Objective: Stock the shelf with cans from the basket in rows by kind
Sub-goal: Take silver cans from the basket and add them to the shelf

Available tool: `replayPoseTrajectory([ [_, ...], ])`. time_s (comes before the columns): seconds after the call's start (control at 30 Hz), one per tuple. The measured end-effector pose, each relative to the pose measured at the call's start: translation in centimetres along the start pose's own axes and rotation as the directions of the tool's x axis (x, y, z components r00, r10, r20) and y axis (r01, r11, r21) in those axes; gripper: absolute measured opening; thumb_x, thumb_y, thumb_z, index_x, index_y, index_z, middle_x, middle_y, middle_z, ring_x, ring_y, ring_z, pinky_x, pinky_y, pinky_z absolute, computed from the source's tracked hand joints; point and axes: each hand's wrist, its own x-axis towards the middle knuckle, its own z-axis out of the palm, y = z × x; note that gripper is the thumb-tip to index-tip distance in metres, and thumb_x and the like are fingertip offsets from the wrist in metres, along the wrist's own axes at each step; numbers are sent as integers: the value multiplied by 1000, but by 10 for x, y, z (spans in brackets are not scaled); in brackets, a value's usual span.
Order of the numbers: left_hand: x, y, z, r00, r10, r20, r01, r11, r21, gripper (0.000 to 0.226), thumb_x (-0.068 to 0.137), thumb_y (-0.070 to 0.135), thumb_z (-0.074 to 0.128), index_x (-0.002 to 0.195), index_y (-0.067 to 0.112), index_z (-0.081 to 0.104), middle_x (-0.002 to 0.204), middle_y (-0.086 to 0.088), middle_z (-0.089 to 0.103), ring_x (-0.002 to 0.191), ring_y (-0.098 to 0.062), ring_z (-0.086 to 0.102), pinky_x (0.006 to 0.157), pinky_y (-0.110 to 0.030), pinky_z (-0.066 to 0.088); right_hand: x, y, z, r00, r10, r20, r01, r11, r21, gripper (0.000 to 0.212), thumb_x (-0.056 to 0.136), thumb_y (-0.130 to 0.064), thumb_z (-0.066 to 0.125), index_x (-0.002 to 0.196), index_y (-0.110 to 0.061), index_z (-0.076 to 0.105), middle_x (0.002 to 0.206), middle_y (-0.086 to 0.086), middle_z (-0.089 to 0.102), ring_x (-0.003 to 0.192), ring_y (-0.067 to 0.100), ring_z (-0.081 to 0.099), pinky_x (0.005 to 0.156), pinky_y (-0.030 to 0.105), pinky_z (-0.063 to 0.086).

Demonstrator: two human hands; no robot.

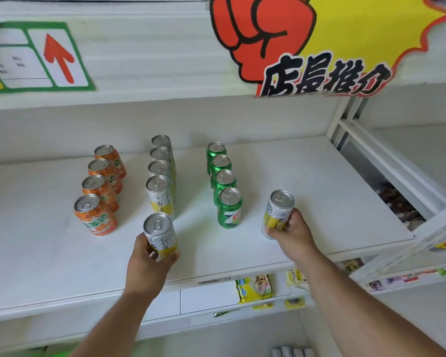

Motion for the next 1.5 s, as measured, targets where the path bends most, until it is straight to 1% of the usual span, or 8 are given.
replayPoseTrajectory([
  [0.33, -15, 2, 0, 999, -31, 32, 30, 999, 19, 53, 78, 6, 83, 118, 24, 53, 109, 12, 68, 88, 13, 66, 66, -4, 48, 8, 13, -1, 998, 31, 60, -30, 999, -31, 52, 71, -27, 87, 117, -28, 63, 110, -10, 76, 105, 14, 73, 101, 43, 56],
  [0.47, -24, -4, -10, 999, -31, 35, 29, 999, 39, 67, 80, 3, 80, 131, 29, 47, 117, 21, 60, 106, 17, 56, 98, -18, 44, -34, 6, 5, 970, 107, -216, -105, 994, 22, 55, 85, -25, 82, 131, -18, 53, 137, 2, 61, 133, 24, 57, 109, 38, 44],
  [0.57, -27, -8, -19, 998, -49, 32, 47, 996, 74, 76, 82, 10, 79, 146, 24, 40, 133, 7, 55, 124, -5, 52, 110, -31, 42, -89, -12, 25, 925, 22, -378, 60, 977, 206, 43, 94, -7, 69, 135, -10, 54, 130, 3, 64, 122, 19, 63, 108, 36, 48],
  [0.7, -30, -9, -35, 999, -33, 28, 31, 998, 61, 70, 88, 12, 74, 148, 18, 39, 145, -3, 52, 132, -14, 50, 108, -30, 43, -134, -26, 78, 986, -71, -148, 104, 968, 227, 31, 96, -4, 68, 123, -16, 59, 121, -2, 68, 112, 6, 66, 103, 33, 51],
  [0.9, -33, -5, -54, 993, 5, 118, -12, 998, 54, 52, 97, 11, 61, 147, 14, 43, 145, 3, 51, 126, -5, 49, 96, -17, 38, -160, -54, 138, 956, 42, 291, -56, 998, 41, 47, 105, -29, 57, 149, -17, 51, 148, -6, 55, 134, 8, 53, 114, 28, 39],
  [1.17, -33, -13, -63, 979, 5, 201, -18, 998, 63, 52, 101, 11, 53, 151, 14, 40, 150, 5, 48, 136, -10, 47, 99, -16, 35, -166, -62, 177, 933, 127, 338, -136, 991, 3, 48, 108, -38, 44, 156, -29, 43, 157, -9, 47, 140, 18, 51, 113, 37, 41],
  [1.3, -26, -8, -62, 970, -8, 241, -6, 998, 59, 53, 102, 11, 50, 153, 17, 37, 151, 7, 45, 140, -11, 43, 103, -19, 34, -158, -64, 185, 927, 146, 347, -186, 979, 83, 44, 109, -39, 43, 152, -32, 48, 140, -15, 50, 136, 19, 52, 101, 31, 42],
  [1.5, -18, 4, -58, 940, 55, 336, -86, 993, 78, 44, 102, 14, 46, 139, 37, 51, 131, 23, 59, 123, -1, 54, 105, -22, 40, -143, -59, 199, 943, 115, 311, -174, 970, 172, 25, 109, -36, 43, 108, -44, 67, 112, -18, 65, 102, 9, 56, 112, 47, 45],
])
